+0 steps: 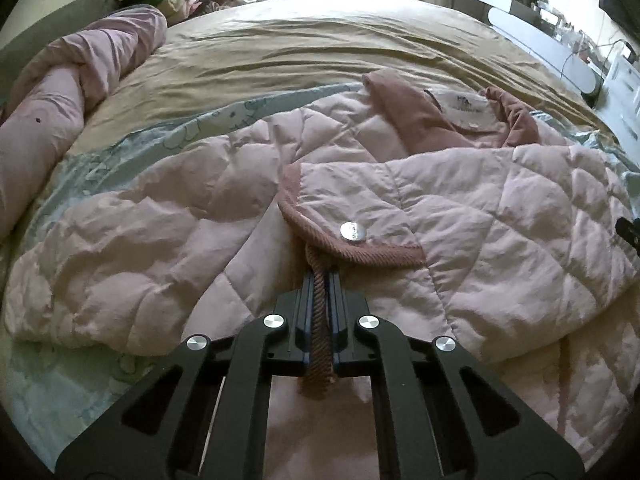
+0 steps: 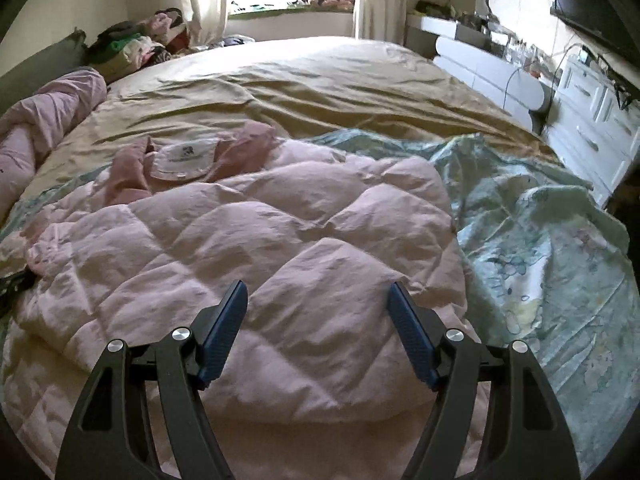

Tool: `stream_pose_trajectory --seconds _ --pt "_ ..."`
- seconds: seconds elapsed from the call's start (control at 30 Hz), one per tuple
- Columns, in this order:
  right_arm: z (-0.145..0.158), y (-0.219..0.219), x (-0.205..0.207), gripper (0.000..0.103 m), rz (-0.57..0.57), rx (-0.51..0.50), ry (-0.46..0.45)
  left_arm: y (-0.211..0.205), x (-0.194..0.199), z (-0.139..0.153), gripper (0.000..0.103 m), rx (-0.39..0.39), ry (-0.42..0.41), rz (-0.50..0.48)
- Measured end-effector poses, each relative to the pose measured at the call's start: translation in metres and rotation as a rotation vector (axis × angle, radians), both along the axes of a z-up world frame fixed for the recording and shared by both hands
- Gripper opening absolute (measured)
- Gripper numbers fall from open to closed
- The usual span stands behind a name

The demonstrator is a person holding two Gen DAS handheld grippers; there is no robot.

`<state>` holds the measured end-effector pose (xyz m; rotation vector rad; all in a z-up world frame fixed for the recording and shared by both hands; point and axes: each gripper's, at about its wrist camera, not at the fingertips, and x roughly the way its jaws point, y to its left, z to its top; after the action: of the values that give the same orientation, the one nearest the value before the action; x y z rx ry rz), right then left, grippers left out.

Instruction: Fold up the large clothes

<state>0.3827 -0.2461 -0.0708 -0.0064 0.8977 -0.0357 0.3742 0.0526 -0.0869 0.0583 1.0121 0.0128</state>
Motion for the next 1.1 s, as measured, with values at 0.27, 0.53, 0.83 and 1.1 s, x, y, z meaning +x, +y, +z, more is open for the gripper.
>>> stream_pose_trajectory --seconds 0.27,0.53,0.83,1.1 --pt "-0.026 -0.004 0.017 0.085 -0.005 -0.033 0.065 0.000 0.002 -0.014 0.002 0.000 0.021 0.009" --pt "-0.042 -0.010 0.023 0.088 -0.020 -0.019 0.085 -0.001 0.003 -0.019 0.002 -0.002 0.022 0.004" --pt "-0.008 0.018 -0.008 0.090 0.063 0.046 0.040 -0.012 -0.024 0.024 0.007 -0.049 -0.070 0.009" --pt "-0.036 0.033 0.000 0.095 0.059 -0.025 0.109 -0.009 -0.016 -0.019 0.026 0.016 0.019 0.014"
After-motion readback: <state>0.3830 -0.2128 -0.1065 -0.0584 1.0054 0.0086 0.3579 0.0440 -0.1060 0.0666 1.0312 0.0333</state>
